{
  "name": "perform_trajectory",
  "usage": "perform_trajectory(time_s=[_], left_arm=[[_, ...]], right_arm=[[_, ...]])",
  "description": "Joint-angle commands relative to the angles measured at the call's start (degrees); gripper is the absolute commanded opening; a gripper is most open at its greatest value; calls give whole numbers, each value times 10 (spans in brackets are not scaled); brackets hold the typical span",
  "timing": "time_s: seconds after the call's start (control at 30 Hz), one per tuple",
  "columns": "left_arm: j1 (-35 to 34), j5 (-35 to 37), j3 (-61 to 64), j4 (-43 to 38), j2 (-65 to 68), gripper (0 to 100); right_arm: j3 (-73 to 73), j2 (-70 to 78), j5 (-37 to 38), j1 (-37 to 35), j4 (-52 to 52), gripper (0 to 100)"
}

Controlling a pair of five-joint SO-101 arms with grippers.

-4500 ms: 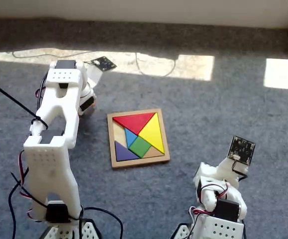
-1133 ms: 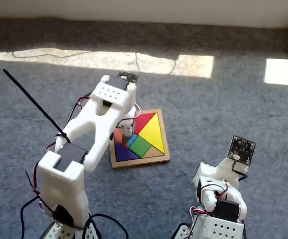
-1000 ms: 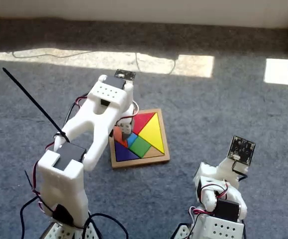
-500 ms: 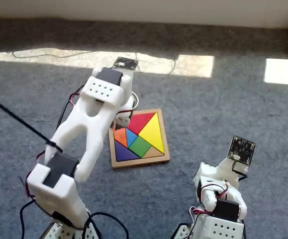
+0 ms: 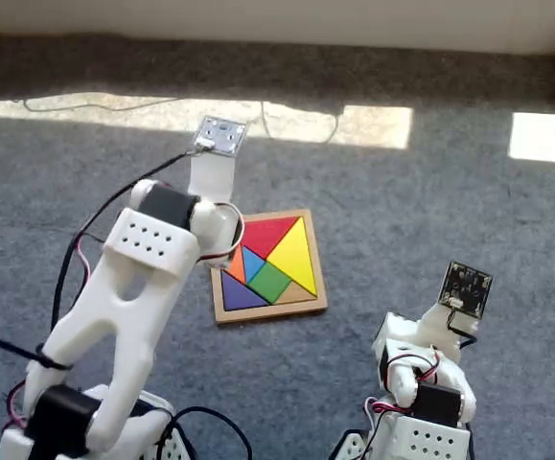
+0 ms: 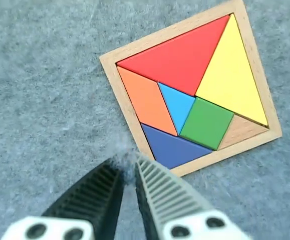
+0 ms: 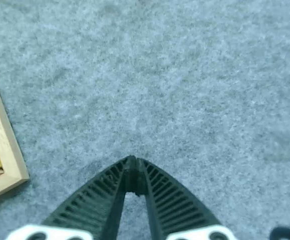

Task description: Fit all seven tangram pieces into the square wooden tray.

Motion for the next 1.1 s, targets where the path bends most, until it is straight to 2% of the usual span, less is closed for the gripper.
perform_trajectory(time_s=[0.0,0.13,0.3,0.9,1.07], left_arm=[[-34,-4,96,-98,-105,5],[-74,-4,206,-205,-197,5],[-102,-4,322,-290,-288,5],[-109,-4,624,-462,-556,5],[-109,-4,700,-472,-672,5]], right_arm=[[65,-7,-5,6,-12,4],[65,-7,-5,6,-13,4],[65,-7,-4,6,-13,4],[65,-7,-3,4,-12,4],[65,-7,-3,5,-14,4]])
